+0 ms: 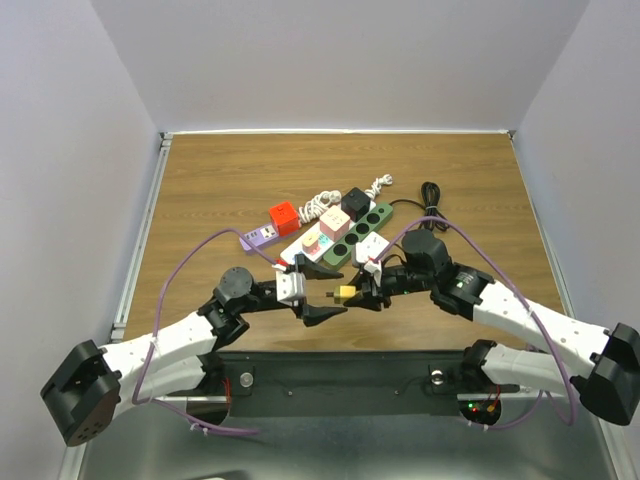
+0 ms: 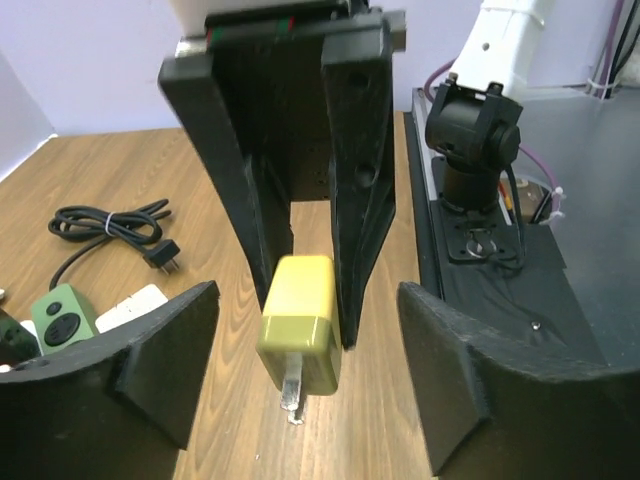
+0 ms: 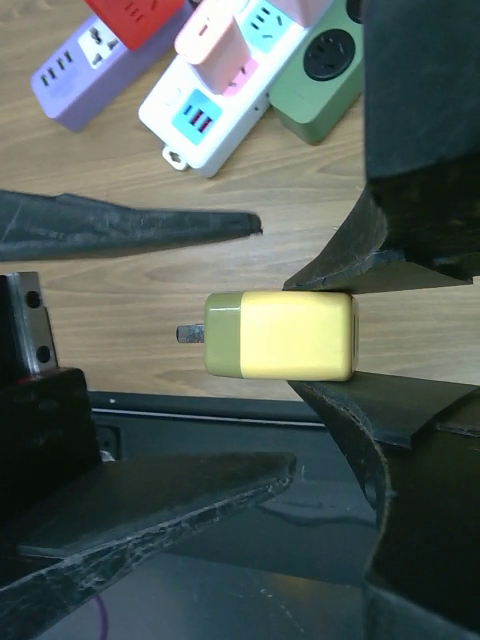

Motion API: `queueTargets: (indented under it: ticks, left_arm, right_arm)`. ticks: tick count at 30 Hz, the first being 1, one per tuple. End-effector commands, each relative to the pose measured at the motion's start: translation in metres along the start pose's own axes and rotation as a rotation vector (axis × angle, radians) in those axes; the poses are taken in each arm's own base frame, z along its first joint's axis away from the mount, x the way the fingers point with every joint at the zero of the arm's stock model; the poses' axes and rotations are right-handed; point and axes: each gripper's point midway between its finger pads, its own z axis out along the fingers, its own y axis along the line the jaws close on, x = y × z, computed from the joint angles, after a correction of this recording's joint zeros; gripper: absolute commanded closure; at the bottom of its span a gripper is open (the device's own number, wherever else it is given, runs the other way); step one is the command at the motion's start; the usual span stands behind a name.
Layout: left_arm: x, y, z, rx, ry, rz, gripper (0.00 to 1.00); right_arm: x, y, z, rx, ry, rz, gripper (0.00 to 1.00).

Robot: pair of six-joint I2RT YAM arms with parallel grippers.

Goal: Insert the plug

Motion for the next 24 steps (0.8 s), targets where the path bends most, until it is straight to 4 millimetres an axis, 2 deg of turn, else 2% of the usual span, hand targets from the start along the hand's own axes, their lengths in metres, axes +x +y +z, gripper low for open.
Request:
queueTargets:
  ticks: [1, 2, 5, 10, 15, 19, 20, 21, 24]
  left_arm:
    - [-0.0222, -0.0009, 0.0073, 0.047, -0.051, 0.051, 0.24]
    - [-0.0217, -0.0018, 0.0075, 0.051, -0.05, 0.05, 0.3]
    - [-0.0195, -0.0046, 0.0085, 0.072, -0.043, 0.044, 0.39]
    - [-0.0157, -0.0036, 0.0102, 0.068, -0.03, 0.034, 0.39]
    - [-0.0173, -0.0022, 0.0119, 0.066, -0.029, 0.039, 0.5]
    - [-0.0172, 0.0, 0.0134, 0.059, -0.025, 0.039, 0.69]
    - [-0.0175, 0.0008, 0.0136, 0.056, -0.025, 0.041, 0.97]
    - [-0.0174, 0.0015, 0.0139, 0.049, -0.025, 0.036, 1.0]
    - [-0.0179, 0.002, 0.0141, 0.045, -0.028, 0.042, 1.0]
  right_arm:
    - [-0.0173, 0.0017, -0.0044, -0.011, -0.034, -0.055, 1.0]
    - [-0.0185, 0.0034, -0.0056, -0.016, -0.039, -0.06, 0.99]
    - [-0.0218, 0.006, -0.01, -0.011, -0.055, -0.076, 1.0]
    - [-0.0248, 0.0067, -0.0131, -0.002, -0.066, -0.084, 0.99]
    - [-0.0225, 0.0059, -0.011, -0.006, -0.058, -0.078, 1.0]
    - [-0.0184, 0.0025, -0.008, 0.001, -0.042, -0.067, 0.99]
    - [-0.0176, 0.002, -0.0075, 0.002, -0.039, -0.065, 1.0]
    - [-0.0183, 0.0009, -0.0072, 0.005, -0.04, -0.066, 0.99]
    - [-0.0162, 0.0011, -0.0063, 0.002, -0.034, -0.061, 1.0]
